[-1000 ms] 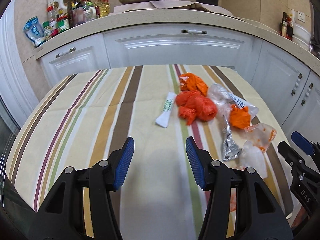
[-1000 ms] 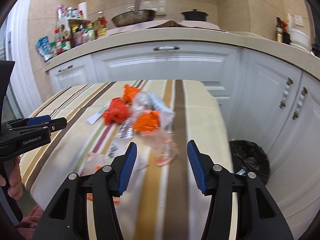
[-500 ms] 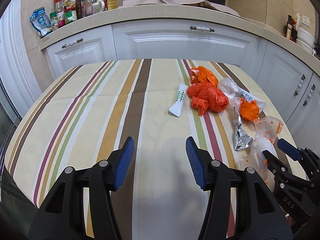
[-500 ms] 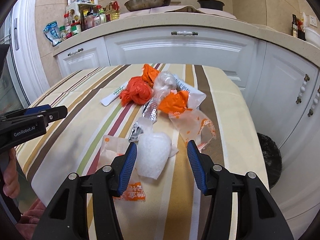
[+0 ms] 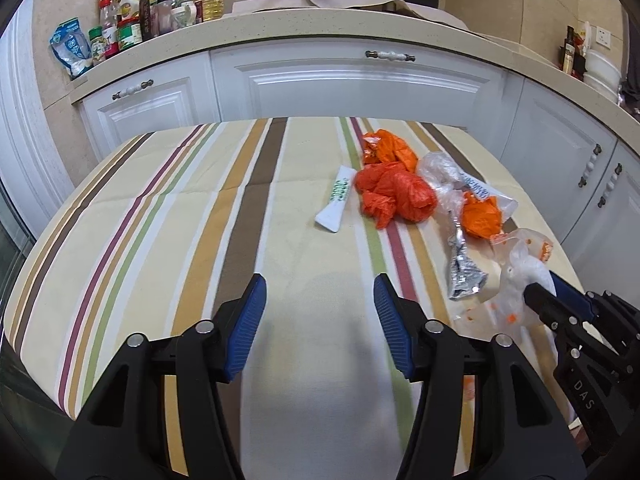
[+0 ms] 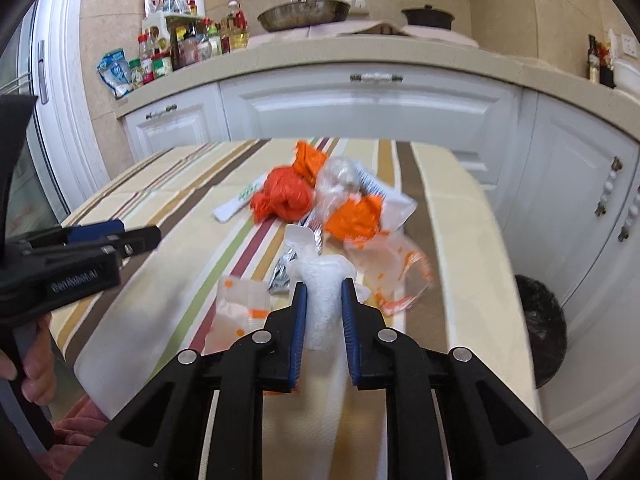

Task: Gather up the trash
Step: 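Grasp the white tissue with the right tool while the left tool grasps the orange-printed bag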

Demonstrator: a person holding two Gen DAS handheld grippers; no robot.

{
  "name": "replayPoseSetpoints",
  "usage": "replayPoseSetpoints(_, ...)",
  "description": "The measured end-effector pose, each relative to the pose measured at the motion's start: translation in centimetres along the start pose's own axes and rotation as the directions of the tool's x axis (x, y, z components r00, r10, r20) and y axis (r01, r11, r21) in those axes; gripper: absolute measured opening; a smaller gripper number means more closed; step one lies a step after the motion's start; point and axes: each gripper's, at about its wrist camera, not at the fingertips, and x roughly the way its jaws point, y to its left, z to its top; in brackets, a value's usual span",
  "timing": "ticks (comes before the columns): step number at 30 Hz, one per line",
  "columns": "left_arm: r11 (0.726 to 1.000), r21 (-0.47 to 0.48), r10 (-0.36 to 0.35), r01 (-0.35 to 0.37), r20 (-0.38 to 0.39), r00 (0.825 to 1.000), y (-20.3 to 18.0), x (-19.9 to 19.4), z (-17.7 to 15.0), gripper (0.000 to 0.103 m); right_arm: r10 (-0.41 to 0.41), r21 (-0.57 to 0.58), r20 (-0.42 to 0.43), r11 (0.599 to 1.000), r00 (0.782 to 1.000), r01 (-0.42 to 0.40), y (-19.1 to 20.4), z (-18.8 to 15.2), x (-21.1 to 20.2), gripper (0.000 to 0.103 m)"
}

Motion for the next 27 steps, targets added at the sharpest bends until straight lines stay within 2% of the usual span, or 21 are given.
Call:
replayPoseSetpoints(4,0.999,0.02,-0.038,0.037,0.017,0.999,-1.6,-0.5,0.1,0.059,-0.047,0.008,0.044,0.999,0.998,0.046,-1.2,0.3,-1.8,0.018)
replayPoseSetpoints(12,0.99,0.066,-0.124,0.124,-0.002,0.992,-5.7,-1.0,-0.1,0.062,-0.155,0.087,0.074,0.985,0.985,0.148,-5.3,-0.4,-4.1,0.018)
replayPoseSetpoints(14,0.988,0.08,-0.134,0.134,-0.007,0.991,-6.8,-1.1,-0.4,0.066,-0.178,0.11,0.079,0.979,0.981,0.169,-6.4,-0.8,-4.6,0.018)
replayPoseSetpoints(20,0.981,0.13,-0.135,0.142,-0.056,0.989,-9.3,-0.3,-1.5,0.065,-0.211,0.164,0.082,0.967,0.974,0.196,-8.8,-1.8,-5.5,0.018)
replayPoseSetpoints(21,0.981,0.133,-0.135,0.143,-0.066,0.989,-9.5,-0.1,-1.6,0.063,-0.213,0.173,0.082,0.965,0.974,0.197,-9.1,-2.0,-5.6,0.018)
replayPoseSetpoints(23,0.98,0.138,-0.134,0.144,-0.082,0.988,-9.8,0.0,-1.9,0.052,-0.215,0.182,0.082,0.963,0.973,0.197,-9.5,-2.2,-5.6,0.018)
replayPoseSetpoints(25,0.979,0.137,-0.141,0.153,-0.094,0.986,-9.8,0.2,-2.1,0.036,-0.216,0.187,0.081,0.962,0.973,0.198,-9.8,-2.5,-5.7,0.018)
replayPoseSetpoints(27,0.978,0.132,-0.147,0.16,-0.102,0.984,-9.6,0.3,-2.1,0.031,-0.214,0.192,0.079,0.962,0.974,0.196,-9.9,-2.6,-5.6,0.018)
